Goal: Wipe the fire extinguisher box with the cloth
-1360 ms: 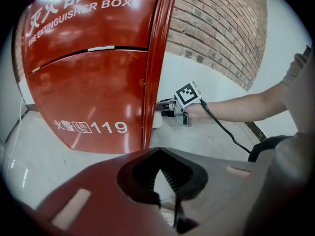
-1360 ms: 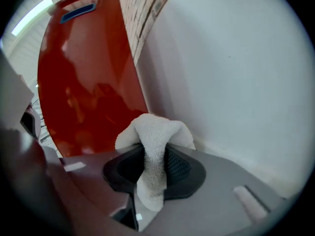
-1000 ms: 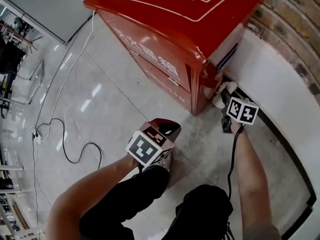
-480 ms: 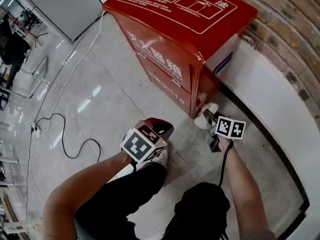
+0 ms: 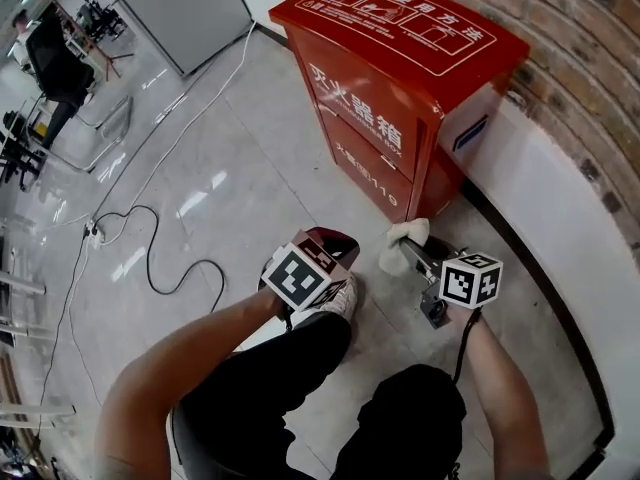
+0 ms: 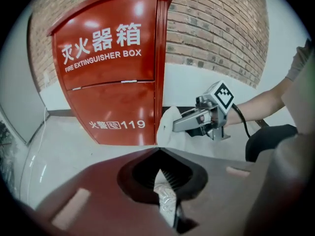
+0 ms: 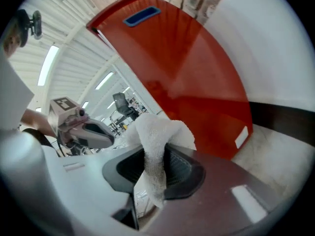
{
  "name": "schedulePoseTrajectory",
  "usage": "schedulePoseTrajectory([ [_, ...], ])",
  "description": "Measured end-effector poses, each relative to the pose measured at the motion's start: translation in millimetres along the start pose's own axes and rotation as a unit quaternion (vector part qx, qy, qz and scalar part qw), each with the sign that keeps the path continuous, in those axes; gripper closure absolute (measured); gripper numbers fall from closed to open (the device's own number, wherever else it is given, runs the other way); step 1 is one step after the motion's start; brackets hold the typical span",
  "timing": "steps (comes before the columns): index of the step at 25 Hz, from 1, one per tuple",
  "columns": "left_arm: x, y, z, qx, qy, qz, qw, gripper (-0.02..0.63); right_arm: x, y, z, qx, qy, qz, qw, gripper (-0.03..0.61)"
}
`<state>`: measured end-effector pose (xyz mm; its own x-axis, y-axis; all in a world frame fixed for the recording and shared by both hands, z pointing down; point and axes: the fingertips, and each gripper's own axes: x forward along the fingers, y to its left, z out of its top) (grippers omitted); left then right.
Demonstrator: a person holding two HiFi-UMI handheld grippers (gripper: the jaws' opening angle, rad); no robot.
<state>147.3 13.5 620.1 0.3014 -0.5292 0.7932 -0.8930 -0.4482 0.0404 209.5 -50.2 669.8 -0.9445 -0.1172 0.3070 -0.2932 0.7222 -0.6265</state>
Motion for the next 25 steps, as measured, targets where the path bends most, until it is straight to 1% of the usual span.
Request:
schedulePoseTrajectory([
  [1, -6.8, 1.2, -0.3, 0.006, 0.001, 0.007, 1.0000, 0.614, -2.4, 15.8, 5.4, -0.019, -0.004, 0.015, 1.000, 0.462],
  [3, -21.0, 3.1, -1.5, 0.037, 0.008, 0.018, 0.9991, 0.614, -8.0, 46.4, 16.9, -0.071, -0.009, 0.042, 0.997, 0.462],
  [5, -31.4, 4.1, -5.5, 0.078, 0.014, 0.018, 0.9967, 0.614, -13.6, 74.2, 26.4, -0.135, -0.011, 0.064, 0.989, 0.460],
  [6, -33.8, 5.9, -6.9, 0.091, 0.011, 0.015, 0.9957, 0.614, -16.5, 85.5, 30.2, -0.166, -0.011, 0.071, 0.983, 0.460],
  [7, -35.0, 9.4, -6.6, 0.096, 0.001, 0.013, 0.9953, 0.614, -19.0, 94.9, 33.5, -0.195, -0.011, 0.075, 0.978, 0.460],
  [9, -37.0, 21.5, -3.1, 0.089, -0.031, 0.011, 0.9955, 0.614, -20.9, 109.8, 38.8, -0.242, -0.005, 0.080, 0.967, 0.460],
  [12, -45.0, 52.2, 3.8, 0.075, -0.068, 0.021, 0.9946, 0.614, -17.5, 126.2, 44.9, -0.290, 0.017, 0.073, 0.954, 0.460],
  [14, -55.3, 71.1, 15.0, 0.062, -0.090, 0.027, 0.9936, 0.614, -20.0, 133.3, 51.1, -0.307, 0.045, 0.057, 0.949, 0.460],
  [16, -72.9, 82.1, 28.6, 0.050, -0.108, 0.028, 0.9924, 0.614, -25.4, 144.4, 60.4, -0.312, 0.071, 0.044, 0.947, 0.460],
  [18, -95.8, 83.1, 40.5, 0.049, -0.110, 0.023, 0.9925, 0.614, -35.8, 163.8, 74.2, -0.307, 0.092, 0.032, 0.947, 0.460],
  [21, -136.3, 75.6, 63.9, 0.054, -0.104, 0.001, 0.9931, 0.614, -56.5, 205.2, 112.1, -0.287, 0.106, 0.011, 0.952, 0.460],
  [24, -183.7, 69.6, 103.5, 0.042, -0.112, -0.027, 0.9924, 0.614, -72.3, 245.9, 164.3, -0.262, 0.100, -0.008, 0.960, 0.460],
  [25, -199.4, 66.9, 117.8, 0.036, -0.115, -0.036, 0.9920, 0.614, -77.7, 257.6, 181.6, -0.260, 0.096, -0.014, 0.961, 0.459],
])
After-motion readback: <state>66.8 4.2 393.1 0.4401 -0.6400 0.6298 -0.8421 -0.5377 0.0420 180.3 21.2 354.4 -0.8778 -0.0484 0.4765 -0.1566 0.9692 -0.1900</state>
